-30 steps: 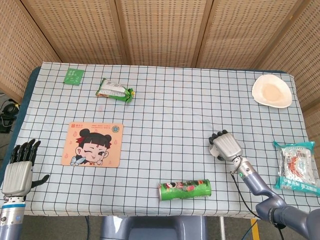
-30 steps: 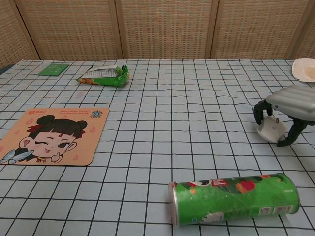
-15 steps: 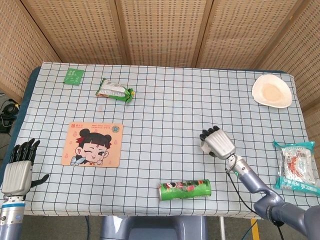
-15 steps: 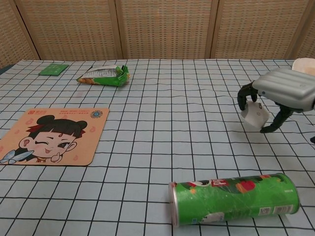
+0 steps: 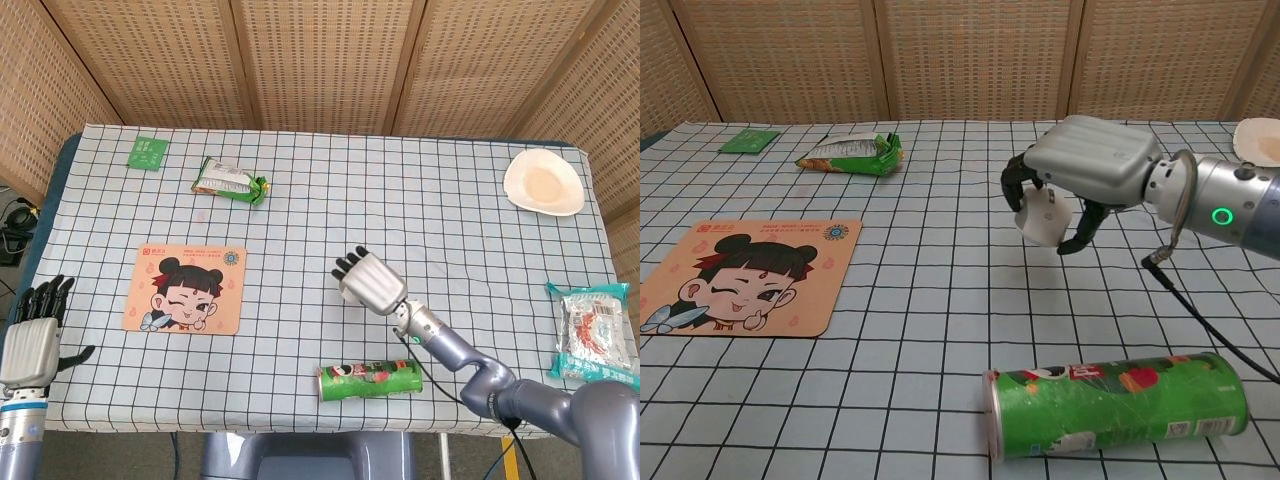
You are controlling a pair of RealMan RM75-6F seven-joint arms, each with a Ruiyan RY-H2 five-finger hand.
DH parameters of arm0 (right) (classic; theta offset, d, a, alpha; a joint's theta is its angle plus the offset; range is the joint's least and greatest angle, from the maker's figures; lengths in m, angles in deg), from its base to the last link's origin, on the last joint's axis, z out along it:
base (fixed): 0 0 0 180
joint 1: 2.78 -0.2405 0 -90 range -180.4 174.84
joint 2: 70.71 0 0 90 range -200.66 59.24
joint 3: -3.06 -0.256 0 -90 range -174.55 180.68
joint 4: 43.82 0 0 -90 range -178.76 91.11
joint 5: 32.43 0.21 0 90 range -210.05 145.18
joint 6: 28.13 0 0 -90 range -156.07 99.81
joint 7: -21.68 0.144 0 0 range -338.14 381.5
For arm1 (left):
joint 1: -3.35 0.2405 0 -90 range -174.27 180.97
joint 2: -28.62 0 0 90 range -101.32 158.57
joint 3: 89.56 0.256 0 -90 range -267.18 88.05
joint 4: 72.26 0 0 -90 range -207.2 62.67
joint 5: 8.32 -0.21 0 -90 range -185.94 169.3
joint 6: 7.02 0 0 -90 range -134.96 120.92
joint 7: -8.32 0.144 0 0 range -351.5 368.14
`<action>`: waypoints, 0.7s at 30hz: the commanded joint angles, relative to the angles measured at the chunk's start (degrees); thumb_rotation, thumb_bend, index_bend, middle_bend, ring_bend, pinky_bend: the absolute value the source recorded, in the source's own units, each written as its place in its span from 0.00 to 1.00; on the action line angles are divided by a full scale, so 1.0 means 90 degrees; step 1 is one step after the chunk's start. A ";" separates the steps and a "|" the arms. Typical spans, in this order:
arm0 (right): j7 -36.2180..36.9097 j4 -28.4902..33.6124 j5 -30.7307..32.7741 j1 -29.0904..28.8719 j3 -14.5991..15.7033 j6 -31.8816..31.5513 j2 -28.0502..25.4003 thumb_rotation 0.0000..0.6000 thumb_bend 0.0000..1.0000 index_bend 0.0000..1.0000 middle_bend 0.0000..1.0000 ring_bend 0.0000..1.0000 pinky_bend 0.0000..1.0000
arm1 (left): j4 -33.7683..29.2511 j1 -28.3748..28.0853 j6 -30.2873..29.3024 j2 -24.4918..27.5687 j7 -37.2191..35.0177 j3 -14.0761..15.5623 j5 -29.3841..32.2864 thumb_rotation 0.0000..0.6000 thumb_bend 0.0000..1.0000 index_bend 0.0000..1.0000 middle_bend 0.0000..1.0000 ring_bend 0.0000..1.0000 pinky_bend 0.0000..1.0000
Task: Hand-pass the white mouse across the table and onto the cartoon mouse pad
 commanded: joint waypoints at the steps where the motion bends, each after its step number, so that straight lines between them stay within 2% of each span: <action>1: -0.0089 -0.0035 -0.0097 -0.0174 -0.0011 0.0078 0.0194 1.00 0.16 0.77 0.54 0.45 0.43 | 0.0001 -0.0004 0.0012 0.0017 -0.0040 -0.0014 0.0029 1.00 0.00 0.00 0.00 0.00 0.00; 13: -0.0049 -0.1041 -0.0516 -0.0728 0.0252 0.0123 0.1043 1.00 0.16 0.77 0.53 0.45 0.43 | 0.0061 -0.0049 0.0163 0.0030 -0.0166 -0.0034 0.0190 1.00 0.00 0.00 0.00 0.00 0.00; 21: 0.0105 -0.1481 -0.0467 -0.0830 0.0327 0.0130 0.1465 1.00 0.16 0.77 0.53 0.45 0.43 | 0.0099 -0.0079 0.0216 0.0004 -0.0162 -0.0034 0.0252 1.00 0.00 0.00 0.00 0.00 0.00</action>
